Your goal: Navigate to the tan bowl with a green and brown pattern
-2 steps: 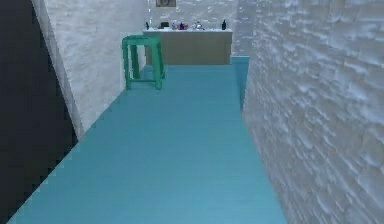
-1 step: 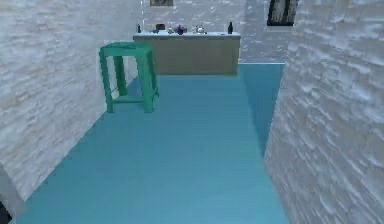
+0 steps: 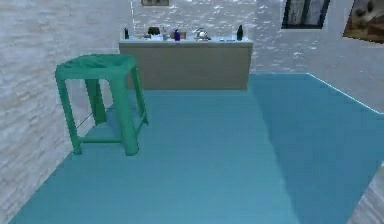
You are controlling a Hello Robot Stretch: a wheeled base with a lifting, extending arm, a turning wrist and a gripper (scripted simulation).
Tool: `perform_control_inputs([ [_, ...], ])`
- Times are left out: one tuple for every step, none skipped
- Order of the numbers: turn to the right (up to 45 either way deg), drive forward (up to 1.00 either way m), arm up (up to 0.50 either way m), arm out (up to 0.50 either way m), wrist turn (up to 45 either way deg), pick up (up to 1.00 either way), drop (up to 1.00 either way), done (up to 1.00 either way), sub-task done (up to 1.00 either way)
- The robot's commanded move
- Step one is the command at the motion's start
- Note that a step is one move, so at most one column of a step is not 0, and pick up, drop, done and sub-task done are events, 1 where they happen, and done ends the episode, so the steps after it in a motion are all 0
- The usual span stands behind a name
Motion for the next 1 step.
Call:
perform_control_inputs([
  [0.0, 1.0, 0.0, 0.0, 0.0, 0.0, 0.0, 0.0, 0.0],
])
